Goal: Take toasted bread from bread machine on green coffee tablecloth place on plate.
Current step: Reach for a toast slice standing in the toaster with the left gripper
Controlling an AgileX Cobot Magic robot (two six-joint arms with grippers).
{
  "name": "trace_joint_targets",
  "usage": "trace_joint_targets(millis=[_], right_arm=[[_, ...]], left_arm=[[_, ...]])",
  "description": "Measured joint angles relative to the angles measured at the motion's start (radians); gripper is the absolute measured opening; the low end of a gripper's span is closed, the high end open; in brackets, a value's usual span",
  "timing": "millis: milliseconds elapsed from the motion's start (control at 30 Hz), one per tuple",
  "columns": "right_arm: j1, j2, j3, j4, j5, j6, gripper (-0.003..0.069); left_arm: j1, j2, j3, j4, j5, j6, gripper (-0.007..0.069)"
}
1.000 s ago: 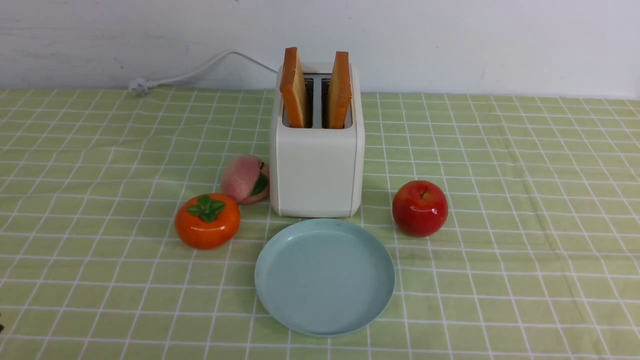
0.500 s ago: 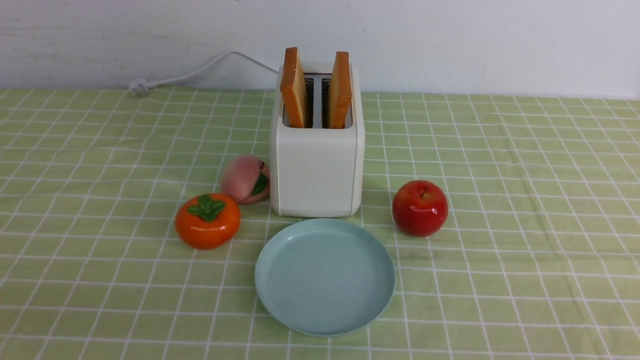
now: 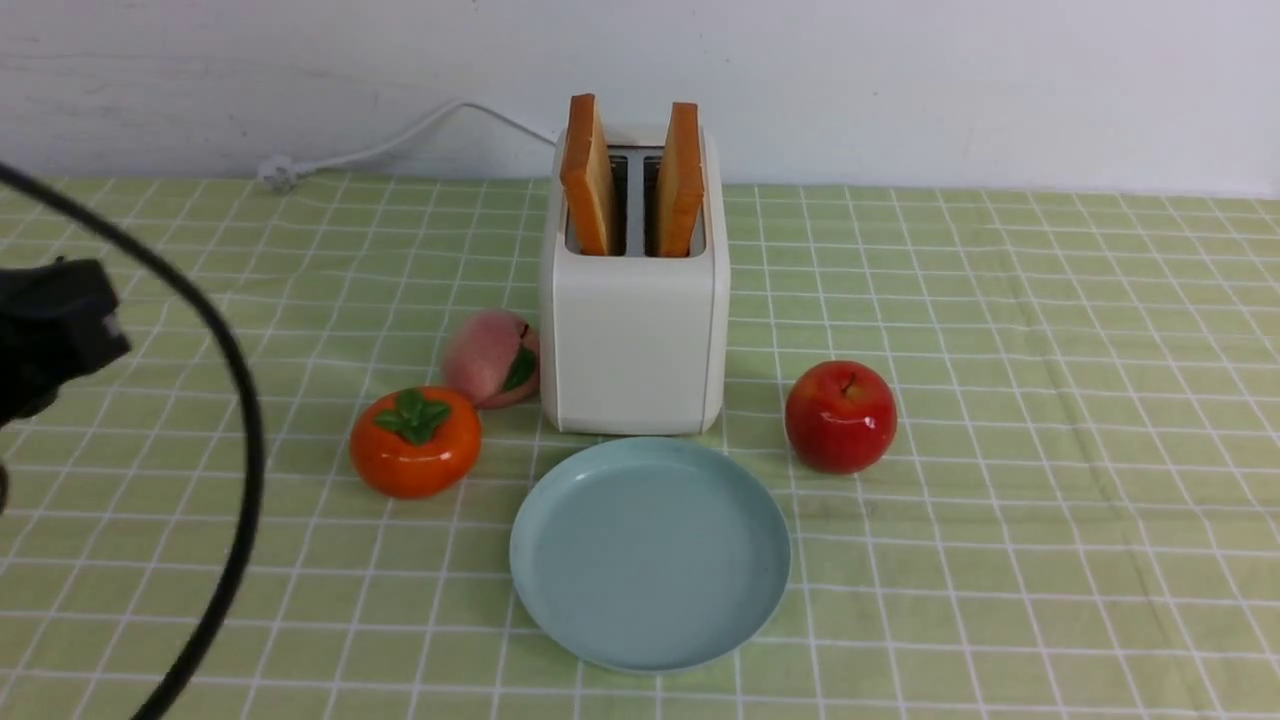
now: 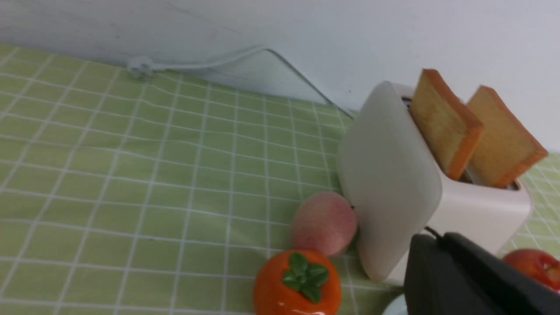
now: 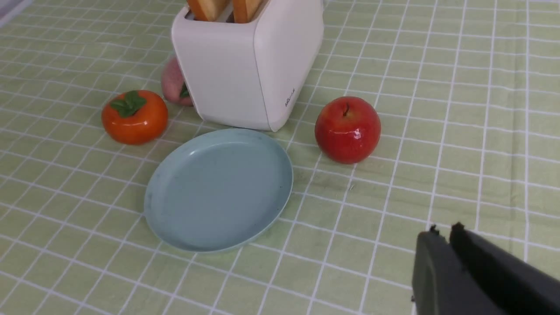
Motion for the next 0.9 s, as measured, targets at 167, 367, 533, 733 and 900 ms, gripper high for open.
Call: trace_joint_targets(millis=[167,367,533,733,900], right_arm=[[0.0,0.037,-0.003,0.048,-0.019,-0.032,0.0046],[0.0,0.125,-0.063,0.102,0.02,-0.094,0.0045],[0.0,0.206,-0.186,0.144,0.064,-0.109,0.0045],[0.0,0.244,-0.276,0.28,0.068,-0.217,0.0054],[0.0,0.251,-0.292,0.405,0.071,-0.317,0.008]], left_arm=[[-0.15,0.142,-0.094,0.002,-0.035,0.055,-0.0013],[-0.238,0.355,-0.238,0.002,-0.086,0.094,-0.0011],[-0.238,0.511,-0.352,-0.006,-0.113,0.096,0.0129],[-0.238,0.64,-0.459,-0.021,-0.13,0.096,0.0382],[-0.238,0.747,-0.541,-0.025,-0.136,0.096,0.0463]])
